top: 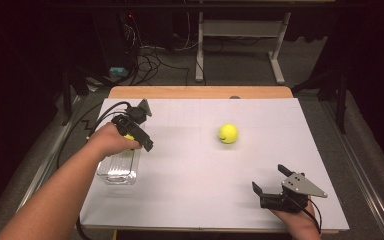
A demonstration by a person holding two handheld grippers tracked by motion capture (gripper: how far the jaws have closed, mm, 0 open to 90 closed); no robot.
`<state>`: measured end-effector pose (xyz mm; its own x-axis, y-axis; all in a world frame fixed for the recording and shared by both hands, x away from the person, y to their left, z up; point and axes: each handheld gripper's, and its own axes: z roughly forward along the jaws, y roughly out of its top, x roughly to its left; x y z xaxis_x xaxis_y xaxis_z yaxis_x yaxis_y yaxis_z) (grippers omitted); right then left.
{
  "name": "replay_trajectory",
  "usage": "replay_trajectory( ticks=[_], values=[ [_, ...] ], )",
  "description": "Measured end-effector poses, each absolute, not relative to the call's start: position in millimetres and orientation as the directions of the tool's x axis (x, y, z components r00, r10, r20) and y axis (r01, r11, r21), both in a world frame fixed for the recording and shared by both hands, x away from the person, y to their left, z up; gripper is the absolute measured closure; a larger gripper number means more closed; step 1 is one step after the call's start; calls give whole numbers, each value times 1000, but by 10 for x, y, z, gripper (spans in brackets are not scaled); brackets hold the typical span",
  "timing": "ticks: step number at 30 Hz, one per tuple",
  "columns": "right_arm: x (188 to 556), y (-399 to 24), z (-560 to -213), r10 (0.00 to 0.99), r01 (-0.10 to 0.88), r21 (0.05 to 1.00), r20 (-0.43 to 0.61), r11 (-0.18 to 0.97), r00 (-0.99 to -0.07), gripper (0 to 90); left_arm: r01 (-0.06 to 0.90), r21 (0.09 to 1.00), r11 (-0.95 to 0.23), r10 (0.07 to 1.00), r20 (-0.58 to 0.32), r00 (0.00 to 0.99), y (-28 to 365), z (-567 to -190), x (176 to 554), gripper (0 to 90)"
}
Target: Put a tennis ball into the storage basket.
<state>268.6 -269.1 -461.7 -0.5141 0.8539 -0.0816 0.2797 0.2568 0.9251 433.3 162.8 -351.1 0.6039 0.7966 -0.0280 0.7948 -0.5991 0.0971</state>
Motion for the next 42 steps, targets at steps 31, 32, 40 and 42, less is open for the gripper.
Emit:
replay_trajectory(
  ticks=[31,32,40,42],
  values=[
    [2699,-2685,-4629,856,281,925,-83,256,-509,0,659,183,-729,654,-98,750,776,-3879,3695,8],
    [2698,-2687,-4629,857,280,925,-84,257,-509,0,664,188,-723,658,-104,746,799,-3888,3704,7],
    [2705,-2734,-4633,868,285,927,-76,242,-491,0,676,210,-707,669,-112,735,913,-3904,3733,7],
    [2718,-2730,-4645,868,293,924,-73,244,-491,0,675,214,-706,668,-115,735,931,-3899,3733,7]
  ],
)
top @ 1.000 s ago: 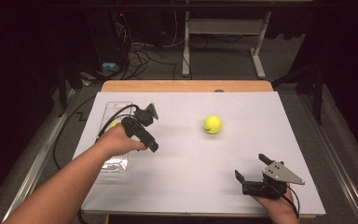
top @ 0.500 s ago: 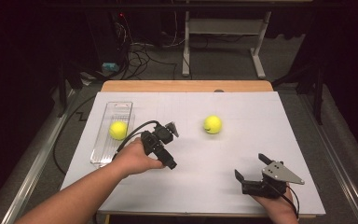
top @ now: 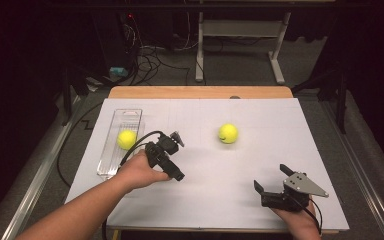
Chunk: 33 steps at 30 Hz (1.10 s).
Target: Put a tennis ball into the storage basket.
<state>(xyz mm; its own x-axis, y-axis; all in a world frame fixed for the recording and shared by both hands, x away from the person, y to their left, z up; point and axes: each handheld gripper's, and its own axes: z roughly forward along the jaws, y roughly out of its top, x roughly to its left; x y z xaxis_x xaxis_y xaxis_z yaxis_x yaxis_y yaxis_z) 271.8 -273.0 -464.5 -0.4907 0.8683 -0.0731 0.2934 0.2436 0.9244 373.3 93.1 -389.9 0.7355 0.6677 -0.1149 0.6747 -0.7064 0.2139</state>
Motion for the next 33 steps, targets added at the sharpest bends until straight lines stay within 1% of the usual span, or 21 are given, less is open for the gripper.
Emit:
replay_trajectory(
  ticks=[5,12,15,23,33],
  values=[
    [2787,-2729,-4640,874,308,924,-54,227,-483,0,677,222,-701,668,-127,733,986,-3903,3730,7],
    [2947,-2661,-4582,877,341,915,-29,217,-480,0,671,215,-710,664,-113,739,1023,-3932,3618,8],
    [3067,-2606,-4571,875,349,908,-36,230,-482,0,668,207,-715,660,-114,743,1028,-3932,3593,7],
    [3449,-2460,-4606,874,379,898,-15,226,-486,0,677,203,-708,665,-130,735,1045,-3945,3618,8],
    [3856,-2221,-4559,865,400,880,-25,257,-501,0,670,192,-717,658,-130,742,1005,-3956,3592,7]
  ],
)
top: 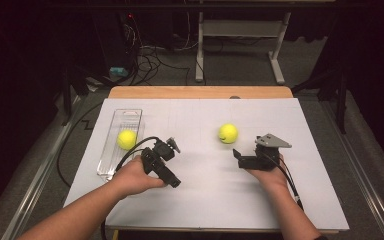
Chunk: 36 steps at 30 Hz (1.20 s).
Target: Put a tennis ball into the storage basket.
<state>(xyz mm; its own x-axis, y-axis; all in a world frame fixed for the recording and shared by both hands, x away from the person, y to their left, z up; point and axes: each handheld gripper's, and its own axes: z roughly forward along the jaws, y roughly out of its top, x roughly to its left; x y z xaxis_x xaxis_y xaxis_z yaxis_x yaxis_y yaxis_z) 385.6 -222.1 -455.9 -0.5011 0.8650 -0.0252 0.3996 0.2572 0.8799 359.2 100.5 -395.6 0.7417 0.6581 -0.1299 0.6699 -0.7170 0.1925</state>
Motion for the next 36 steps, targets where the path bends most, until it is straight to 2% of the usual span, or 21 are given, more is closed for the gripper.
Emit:
replay_trajectory(
  ticks=[11,19,25,28,36],
  values=[
    [4311,-1911,-4516,858,443,849,-24,289,-513,23,666,198,-719,654,-131,745,997,-3953,3580,7],
    [4525,-1765,-4575,856,489,817,-12,306,-516,89,659,197,-726,646,-133,751,985,-3959,3573,7],
    [4562,-1760,-4648,857,530,788,6,313,-515,166,659,201,-725,646,-135,752,995,-3951,3571,7],
    [4544,-1756,-4667,859,535,779,-7,326,-513,260,659,199,-725,646,-135,751,996,-3953,3569,7],
    [4408,-1816,-4621,847,509,796,-9,328,-531,266,660,196,-725,646,-136,751,978,-3962,3567,7]
  ],
)
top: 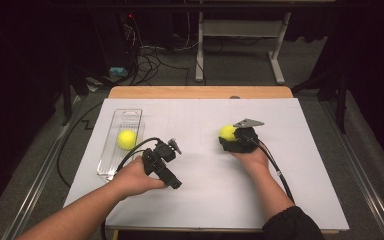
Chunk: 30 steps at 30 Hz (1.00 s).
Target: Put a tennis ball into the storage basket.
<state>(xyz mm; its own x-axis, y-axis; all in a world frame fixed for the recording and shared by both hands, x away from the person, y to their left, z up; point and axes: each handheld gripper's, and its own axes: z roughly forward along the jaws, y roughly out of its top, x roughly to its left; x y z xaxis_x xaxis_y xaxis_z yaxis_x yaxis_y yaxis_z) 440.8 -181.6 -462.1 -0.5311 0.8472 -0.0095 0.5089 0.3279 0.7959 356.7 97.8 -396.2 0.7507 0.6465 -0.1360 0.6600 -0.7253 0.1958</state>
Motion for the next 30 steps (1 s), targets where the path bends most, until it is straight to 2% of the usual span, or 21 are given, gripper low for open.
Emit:
replay_trajectory(
  ticks=[12,30],
  values=[
    [3896,-2072,-4492,837,441,837,-36,323,-546,267,654,184,-733,640,-136,756,932,-3971,3535,8],
    [3151,-2526,-4517,855,412,867,-30,280,-518,268,662,170,-730,647,-141,750,903,-3976,3541,7]
  ],
)
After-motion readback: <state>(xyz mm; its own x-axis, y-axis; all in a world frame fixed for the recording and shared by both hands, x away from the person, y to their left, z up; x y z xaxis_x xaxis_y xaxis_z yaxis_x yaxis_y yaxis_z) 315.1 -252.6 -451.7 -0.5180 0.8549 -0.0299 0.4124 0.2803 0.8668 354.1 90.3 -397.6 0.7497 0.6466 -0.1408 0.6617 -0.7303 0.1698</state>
